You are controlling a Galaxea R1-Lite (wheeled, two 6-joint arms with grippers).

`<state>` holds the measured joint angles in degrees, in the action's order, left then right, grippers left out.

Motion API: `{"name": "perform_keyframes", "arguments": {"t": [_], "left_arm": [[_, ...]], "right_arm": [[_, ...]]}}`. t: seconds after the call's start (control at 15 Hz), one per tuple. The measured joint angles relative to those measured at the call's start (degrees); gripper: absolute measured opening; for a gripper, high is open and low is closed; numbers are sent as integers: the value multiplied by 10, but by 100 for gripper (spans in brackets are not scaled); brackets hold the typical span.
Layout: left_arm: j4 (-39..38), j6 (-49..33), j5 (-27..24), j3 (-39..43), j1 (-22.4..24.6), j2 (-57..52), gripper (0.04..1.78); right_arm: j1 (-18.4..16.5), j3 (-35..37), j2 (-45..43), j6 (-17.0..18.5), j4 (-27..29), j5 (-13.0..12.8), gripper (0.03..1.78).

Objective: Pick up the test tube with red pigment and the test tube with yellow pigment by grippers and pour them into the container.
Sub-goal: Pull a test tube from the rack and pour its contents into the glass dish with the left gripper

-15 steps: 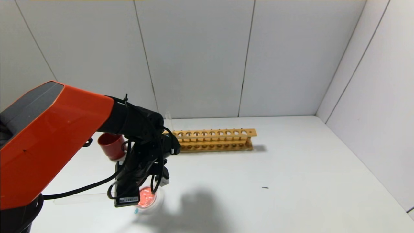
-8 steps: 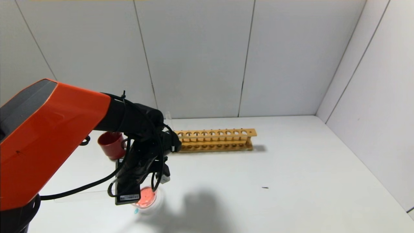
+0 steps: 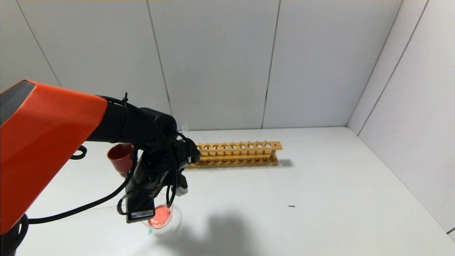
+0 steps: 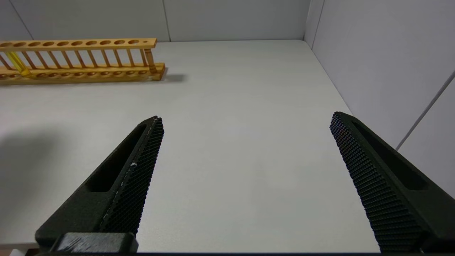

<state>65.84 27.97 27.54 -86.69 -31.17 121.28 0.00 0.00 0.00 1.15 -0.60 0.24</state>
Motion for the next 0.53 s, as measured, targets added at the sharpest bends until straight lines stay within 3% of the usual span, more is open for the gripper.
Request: {"name": "perform_keyframes", "arguments": {"t": [0.53], "left_arm": [[-11, -10, 6, 29, 1, -12, 31]], "right_arm": [[0, 0, 0, 0, 0, 0, 171]]}}
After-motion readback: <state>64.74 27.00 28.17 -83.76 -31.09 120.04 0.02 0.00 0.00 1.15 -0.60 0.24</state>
